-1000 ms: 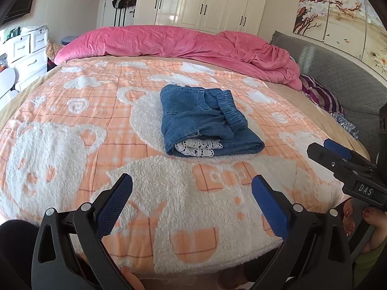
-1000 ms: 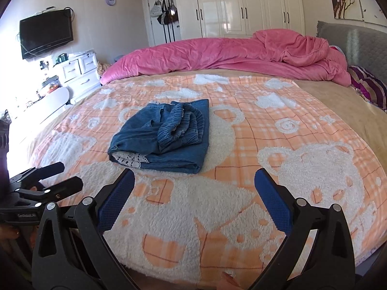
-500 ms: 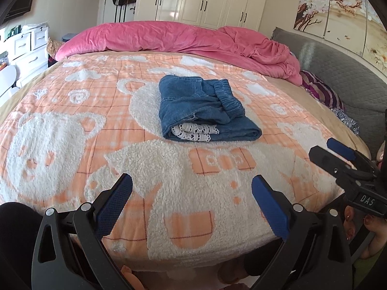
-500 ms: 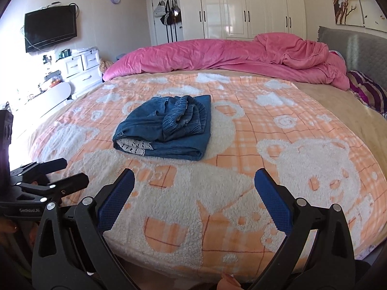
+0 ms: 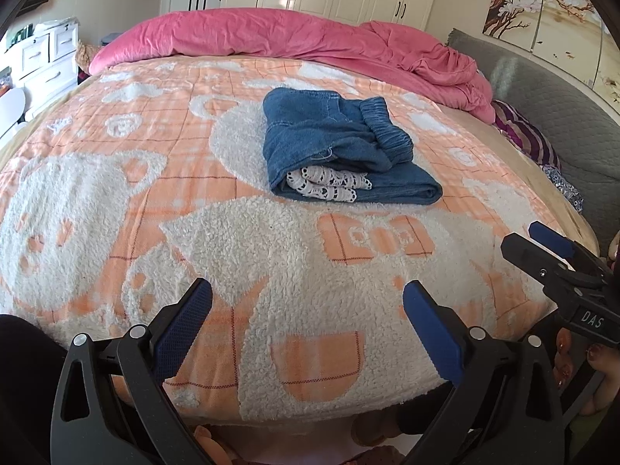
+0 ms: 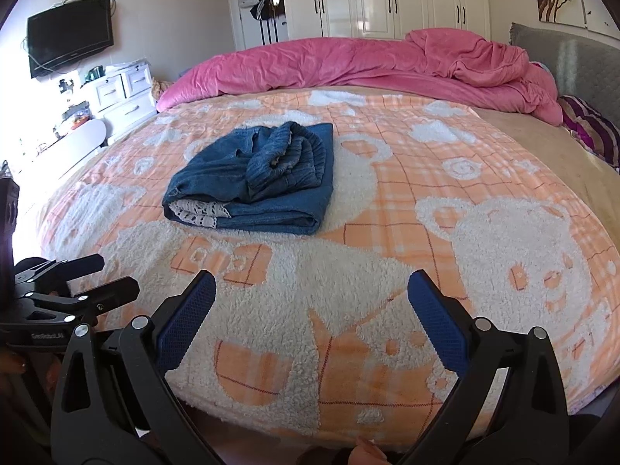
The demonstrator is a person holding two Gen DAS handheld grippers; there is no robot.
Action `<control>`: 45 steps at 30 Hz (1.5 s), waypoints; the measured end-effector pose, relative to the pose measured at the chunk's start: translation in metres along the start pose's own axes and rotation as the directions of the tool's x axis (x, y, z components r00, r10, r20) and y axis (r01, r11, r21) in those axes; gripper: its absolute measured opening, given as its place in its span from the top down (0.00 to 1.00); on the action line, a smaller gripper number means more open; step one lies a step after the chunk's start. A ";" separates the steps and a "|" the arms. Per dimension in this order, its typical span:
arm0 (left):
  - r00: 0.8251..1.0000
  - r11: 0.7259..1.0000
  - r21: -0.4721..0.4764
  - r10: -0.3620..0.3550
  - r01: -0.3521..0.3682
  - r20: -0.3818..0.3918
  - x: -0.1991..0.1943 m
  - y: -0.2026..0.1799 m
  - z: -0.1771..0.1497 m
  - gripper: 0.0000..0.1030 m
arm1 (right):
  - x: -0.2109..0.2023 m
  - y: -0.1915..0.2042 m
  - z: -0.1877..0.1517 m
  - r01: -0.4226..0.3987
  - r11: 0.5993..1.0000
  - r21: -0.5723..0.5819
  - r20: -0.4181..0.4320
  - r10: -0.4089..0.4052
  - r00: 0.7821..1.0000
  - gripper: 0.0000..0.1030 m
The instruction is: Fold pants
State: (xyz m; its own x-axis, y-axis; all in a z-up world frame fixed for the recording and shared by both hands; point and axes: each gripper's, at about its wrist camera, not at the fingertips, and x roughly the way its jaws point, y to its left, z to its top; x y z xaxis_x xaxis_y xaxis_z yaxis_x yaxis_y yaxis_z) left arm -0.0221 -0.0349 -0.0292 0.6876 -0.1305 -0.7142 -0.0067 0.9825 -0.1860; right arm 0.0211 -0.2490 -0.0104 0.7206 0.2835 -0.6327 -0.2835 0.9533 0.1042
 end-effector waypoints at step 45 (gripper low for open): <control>1.000 1.000 -0.008 0.000 0.000 -0.005 -0.002 -0.002 0.005 0.04 | 0.007 0.000 0.000 0.023 1.000 0.001 -0.020 -0.023 1.000 0.09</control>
State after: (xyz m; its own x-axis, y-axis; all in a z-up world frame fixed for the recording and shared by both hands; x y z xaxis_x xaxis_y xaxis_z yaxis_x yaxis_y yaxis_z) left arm -0.0203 -0.0356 -0.0241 0.6844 -0.1310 -0.7173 -0.0129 0.9814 -0.1916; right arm 0.0256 -0.2471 -0.0149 0.7143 0.2590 -0.6501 -0.2659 0.9598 0.0902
